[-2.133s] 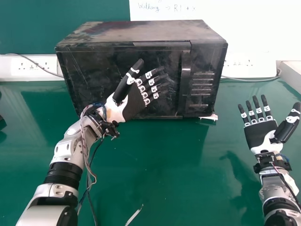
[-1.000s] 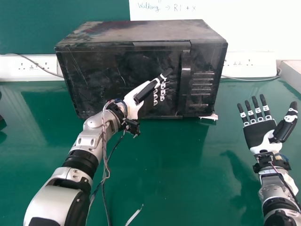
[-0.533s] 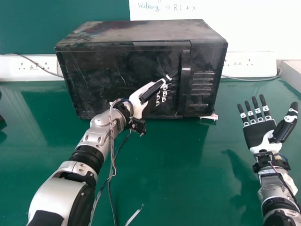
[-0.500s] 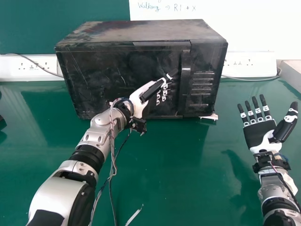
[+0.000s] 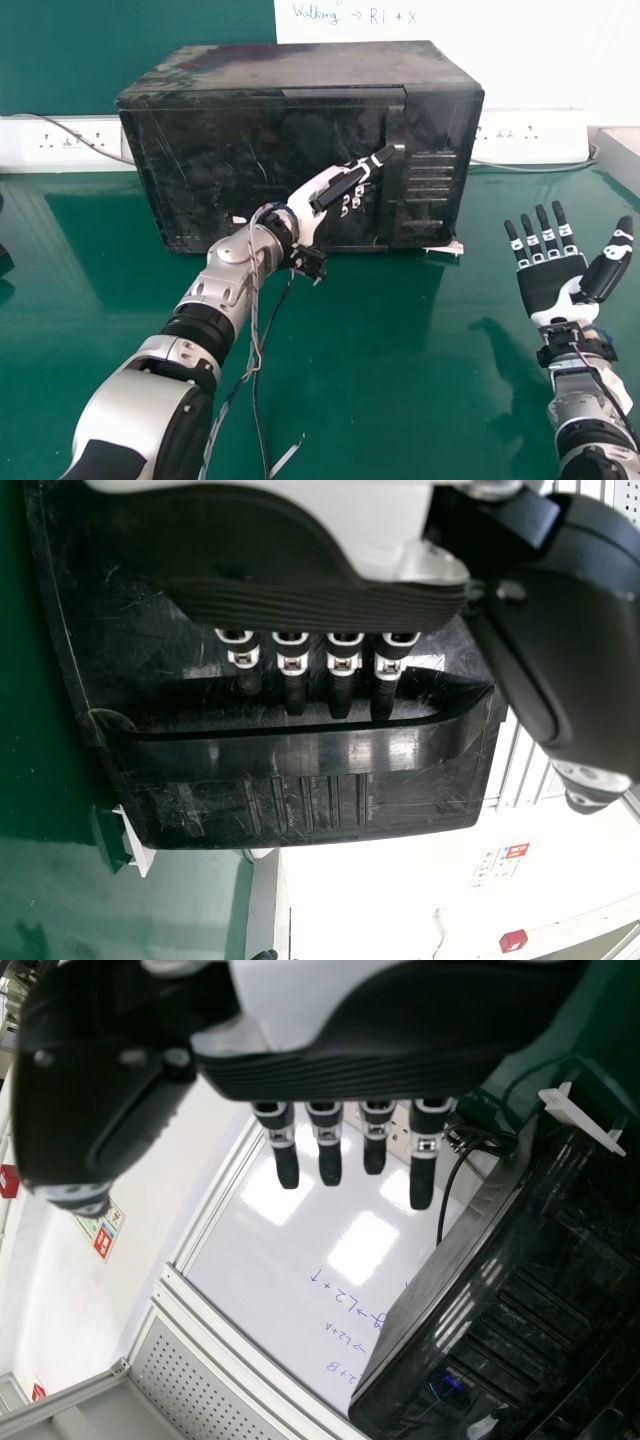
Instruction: Open the door of oven
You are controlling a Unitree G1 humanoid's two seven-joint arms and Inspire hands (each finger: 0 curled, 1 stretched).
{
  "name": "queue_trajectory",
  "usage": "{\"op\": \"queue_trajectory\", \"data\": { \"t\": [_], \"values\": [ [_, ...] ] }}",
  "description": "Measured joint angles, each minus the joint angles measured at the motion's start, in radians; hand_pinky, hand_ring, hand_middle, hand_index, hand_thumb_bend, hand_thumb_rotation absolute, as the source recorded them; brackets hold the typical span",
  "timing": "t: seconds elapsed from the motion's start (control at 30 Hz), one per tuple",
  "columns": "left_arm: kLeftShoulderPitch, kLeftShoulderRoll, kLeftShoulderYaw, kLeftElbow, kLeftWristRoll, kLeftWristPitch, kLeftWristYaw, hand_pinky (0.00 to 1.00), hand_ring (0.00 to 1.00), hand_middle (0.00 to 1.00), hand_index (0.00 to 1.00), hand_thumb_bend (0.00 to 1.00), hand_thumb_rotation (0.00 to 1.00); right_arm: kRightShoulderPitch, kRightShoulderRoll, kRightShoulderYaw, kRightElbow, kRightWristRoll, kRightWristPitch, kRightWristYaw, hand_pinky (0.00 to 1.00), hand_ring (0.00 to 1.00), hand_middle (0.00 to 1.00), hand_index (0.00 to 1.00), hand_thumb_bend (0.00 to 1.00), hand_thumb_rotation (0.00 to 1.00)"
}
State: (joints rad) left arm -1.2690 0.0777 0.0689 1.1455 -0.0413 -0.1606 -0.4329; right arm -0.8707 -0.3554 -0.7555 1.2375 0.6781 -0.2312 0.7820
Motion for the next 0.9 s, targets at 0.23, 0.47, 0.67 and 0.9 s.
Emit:
{"op": "queue_trajectory", "data": {
  "t": [0.23,0.47,0.67,0.9],
  "values": [
    [-0.002,-0.017,0.001,0.0,-0.011,0.0,-0.013,0.83,1.0,1.0,0.97,0.87,0.95,0.0,0.002,0.002,-0.005,0.0,-0.001,0.0,0.77,1.0,1.0,0.97,1.0,0.82],
    [-0.003,-0.03,0.004,0.0,-0.022,0.011,-0.027,0.78,0.97,0.99,0.96,0.84,0.95,0.0,0.003,0.003,-0.005,0.0,-0.001,0.0,0.78,1.0,1.0,0.97,1.0,0.83],
    [-0.003,-0.04,0.019,0.0,-0.044,0.019,-0.035,0.8,0.95,0.97,0.94,0.85,0.94,0.0,0.003,0.003,-0.005,0.0,0.0,0.0,0.78,1.0,1.0,0.97,1.0,0.81],
    [-0.003,-0.047,0.019,0.0,-0.041,0.018,-0.03,0.83,0.94,0.95,0.94,0.83,0.95,0.0,0.003,0.003,-0.005,0.0,0.0,0.0,0.77,1.0,1.0,0.97,1.0,0.82]
  ]
}}
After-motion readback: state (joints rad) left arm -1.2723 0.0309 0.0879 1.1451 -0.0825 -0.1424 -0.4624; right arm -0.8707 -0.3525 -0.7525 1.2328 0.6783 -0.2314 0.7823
